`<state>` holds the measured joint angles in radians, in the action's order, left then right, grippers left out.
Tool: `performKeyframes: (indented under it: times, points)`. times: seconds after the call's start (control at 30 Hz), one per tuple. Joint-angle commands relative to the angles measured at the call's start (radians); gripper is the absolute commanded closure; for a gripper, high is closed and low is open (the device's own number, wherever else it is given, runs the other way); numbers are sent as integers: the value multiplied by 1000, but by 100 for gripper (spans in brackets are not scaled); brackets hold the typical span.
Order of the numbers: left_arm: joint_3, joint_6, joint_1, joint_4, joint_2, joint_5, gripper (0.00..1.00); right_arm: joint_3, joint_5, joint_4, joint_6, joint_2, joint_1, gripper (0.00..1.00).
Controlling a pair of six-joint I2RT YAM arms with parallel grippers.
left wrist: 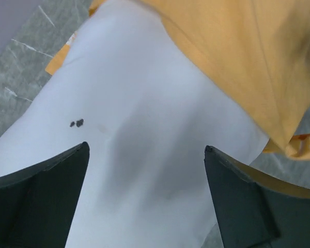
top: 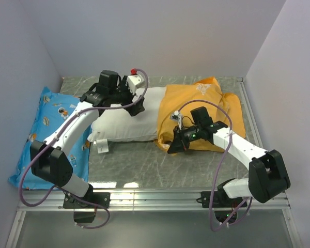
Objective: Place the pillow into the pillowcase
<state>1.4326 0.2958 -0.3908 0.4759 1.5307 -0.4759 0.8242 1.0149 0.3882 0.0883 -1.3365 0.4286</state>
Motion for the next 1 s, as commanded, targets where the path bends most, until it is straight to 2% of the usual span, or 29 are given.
performKeyframes:
  times: [0.0, 0.03, 0.07, 0.1, 0.13, 0.17, 0.2, 0.3, 0.37, 0.43, 0.47, 0.53, 0.57, 0.6, 0.63, 0.67, 0.7, 0.73, 0.77, 0.87, 0.97]
  points:
    - [-63, 187, -17, 47, 40, -58, 1, 79, 31, 131, 69, 5, 53, 74]
    - [-76, 218, -19, 34, 72, -53, 1, 110, 37, 177, 85, 8, 47, 62]
    - [-130, 241, -19, 8, 84, -15, 3, 197, 40, 239, 111, 10, 35, 45]
    - [-155, 262, -19, -14, 95, -7, 9, 248, 42, 336, 152, 10, -6, 41]
    - [-178, 293, -19, -19, 103, -6, 16, 295, 42, 368, 157, 13, -34, 38]
    - [-234, 340, -19, -26, 101, -15, 28, 344, 42, 382, 151, 14, -74, 37]
    - [-268, 351, -17, -46, 91, -27, 37, 427, 30, 344, 98, 14, -146, 32]
    - [-405, 483, -32, -79, 10, -56, 63, 550, -124, 195, -78, -18, -214, 31]
    - [-493, 614, -54, -44, -50, -41, 74, 616, -321, 120, -68, -62, -203, 28]
    - [-553, 724, -92, -19, -117, -14, 76, 725, -407, 118, -59, -166, -170, 28]
    - [-610, 749, -103, -16, -144, -10, 75, 795, -442, 133, -47, -247, -145, 28]
    - [-630, 753, -103, 6, -206, -58, 71, 843, -530, 195, -19, -327, -97, 28]
    - [-592, 732, -102, 67, -219, -85, 59, 851, -551, 213, -7, -392, -55, 27]
    - [-553, 699, -97, 101, -231, -127, 52, 837, -561, 244, 4, -420, -38, 27]
    - [-508, 610, -89, 133, -248, -171, 44, 817, -570, 250, 14, -441, -16, 27]
    - [-415, 553, -67, 148, -256, -249, 30, 743, -578, 242, 25, -452, 10, 27]
    - [-367, 490, -57, 136, -264, -268, 24, 700, -576, 221, 37, -463, 25, 27]
    - [-326, 338, -46, 100, -271, -267, 18, 655, -573, 206, 51, -461, 38, 27]
    - [-255, 262, -8, 54, -268, -239, 8, 559, -550, 181, 76, -439, 48, 29]
    - [-103, 177, 73, 10, -187, -233, 2, 379, -561, 69, 129, -357, 96, 34]
    - [9, 189, 105, 39, -43, -205, 1, 272, -567, -8, 168, -297, 121, 37]
